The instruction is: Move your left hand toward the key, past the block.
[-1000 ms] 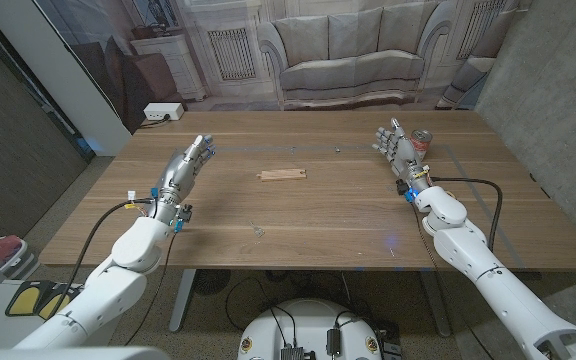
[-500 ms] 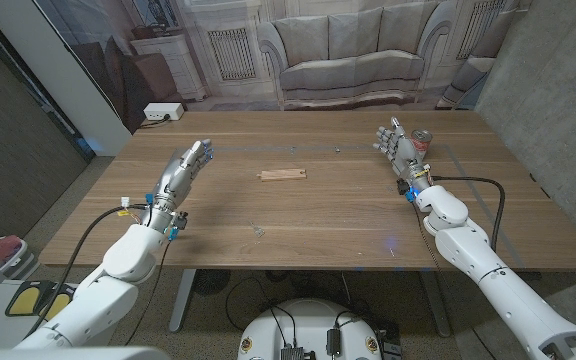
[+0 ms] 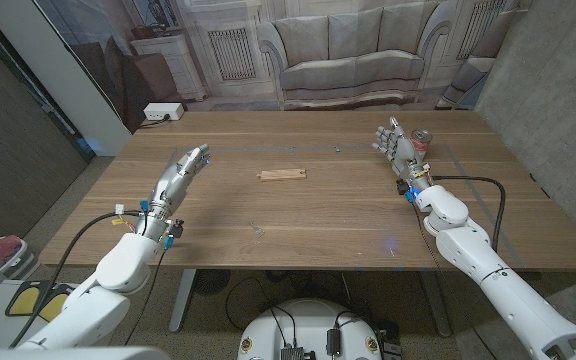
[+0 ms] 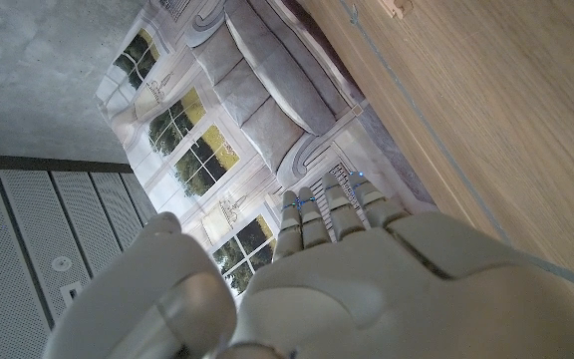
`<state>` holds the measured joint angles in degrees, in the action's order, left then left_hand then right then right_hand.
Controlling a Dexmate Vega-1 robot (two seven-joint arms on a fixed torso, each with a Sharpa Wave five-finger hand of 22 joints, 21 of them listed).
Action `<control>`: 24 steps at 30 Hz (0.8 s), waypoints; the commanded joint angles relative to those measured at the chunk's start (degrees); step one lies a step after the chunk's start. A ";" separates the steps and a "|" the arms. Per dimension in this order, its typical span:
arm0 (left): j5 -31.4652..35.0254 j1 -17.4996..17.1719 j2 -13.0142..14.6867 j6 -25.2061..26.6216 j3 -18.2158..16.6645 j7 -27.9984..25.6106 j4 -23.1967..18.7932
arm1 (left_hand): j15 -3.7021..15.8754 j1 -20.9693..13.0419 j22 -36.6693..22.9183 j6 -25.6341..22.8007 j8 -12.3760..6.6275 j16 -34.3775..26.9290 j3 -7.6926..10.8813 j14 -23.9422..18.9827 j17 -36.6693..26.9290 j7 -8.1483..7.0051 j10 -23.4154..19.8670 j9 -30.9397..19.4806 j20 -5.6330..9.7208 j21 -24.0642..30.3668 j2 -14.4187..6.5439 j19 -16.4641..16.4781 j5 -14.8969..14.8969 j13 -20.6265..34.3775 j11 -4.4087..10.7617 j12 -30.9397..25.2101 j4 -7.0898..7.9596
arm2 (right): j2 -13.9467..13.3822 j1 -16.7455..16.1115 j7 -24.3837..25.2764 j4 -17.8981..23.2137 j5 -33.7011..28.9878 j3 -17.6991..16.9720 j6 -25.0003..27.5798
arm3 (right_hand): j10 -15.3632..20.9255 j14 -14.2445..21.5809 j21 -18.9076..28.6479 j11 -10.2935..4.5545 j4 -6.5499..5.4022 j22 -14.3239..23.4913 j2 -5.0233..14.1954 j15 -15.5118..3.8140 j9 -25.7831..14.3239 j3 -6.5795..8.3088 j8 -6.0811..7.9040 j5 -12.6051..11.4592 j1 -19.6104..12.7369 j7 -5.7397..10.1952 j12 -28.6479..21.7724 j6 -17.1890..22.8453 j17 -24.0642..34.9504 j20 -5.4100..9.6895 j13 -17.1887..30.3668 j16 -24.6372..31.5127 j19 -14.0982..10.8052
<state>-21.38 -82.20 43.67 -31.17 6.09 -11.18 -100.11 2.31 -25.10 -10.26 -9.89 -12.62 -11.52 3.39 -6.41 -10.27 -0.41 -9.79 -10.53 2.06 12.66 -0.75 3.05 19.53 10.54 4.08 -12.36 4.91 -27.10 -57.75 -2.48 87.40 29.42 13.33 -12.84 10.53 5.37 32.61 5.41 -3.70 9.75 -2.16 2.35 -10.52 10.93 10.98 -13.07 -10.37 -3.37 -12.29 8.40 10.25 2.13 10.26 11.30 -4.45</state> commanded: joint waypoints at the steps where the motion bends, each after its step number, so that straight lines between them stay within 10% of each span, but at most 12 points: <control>1: 8.03 -2.57 -0.86 0.16 -1.07 -5.10 -1.63 | 1.53 -0.68 -0.22 -0.97 0.00 -0.04 -0.29 -0.97 -0.17 -0.37 -0.88 -0.12 2.80 0.01 0.11 0.98 0.53 0.10 0.05 -0.09 -0.15 | -0.48 -0.92 0.67 0.99 0.38 -0.63 -0.03 | 0.51 0.38 -0.15 0.20 0.36 0.09 0.03 -0.10 -0.19 -0.04 0.13 -0.03 -0.24 0.05 0.01 0.70 0.22 0.30 0.31 -0.18 -0.50; 24: 25.19 -2.25 -2.38 1.62 1.24 -15.17 -2.91 | 2.15 -1.57 -0.19 -2.76 -0.21 -0.16 -0.46 -2.55 -0.15 -0.83 -2.83 -0.13 3.34 0.41 0.05 2.90 1.03 0.12 0.74 -0.32 -0.60 | -0.73 -2.08 0.72 2.34 1.71 -2.16 -0.83 | 0.73 0.62 -0.79 0.02 0.49 0.11 0.04 -0.14 -0.19 -0.23 0.20 -0.01 -0.21 0.13 -0.01 0.92 0.22 0.20 0.31 -0.16 -0.99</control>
<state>-6.29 -84.45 42.50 -29.93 6.05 -20.13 -102.36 2.19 -26.21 -10.26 -11.96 -12.62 -11.52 2.99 -8.12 -10.27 -1.05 -11.94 -10.53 2.05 12.66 -0.82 5.29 19.96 10.53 4.81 -12.36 4.51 -27.61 -59.24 -1.54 88.86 30.19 12.23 -13.00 10.52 5.37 31.94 5.41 -3.54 9.74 -2.16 2.35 -10.52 10.77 10.98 -13.07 -10.37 -3.06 -12.29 8.71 10.25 2.14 10.25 11.30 -4.88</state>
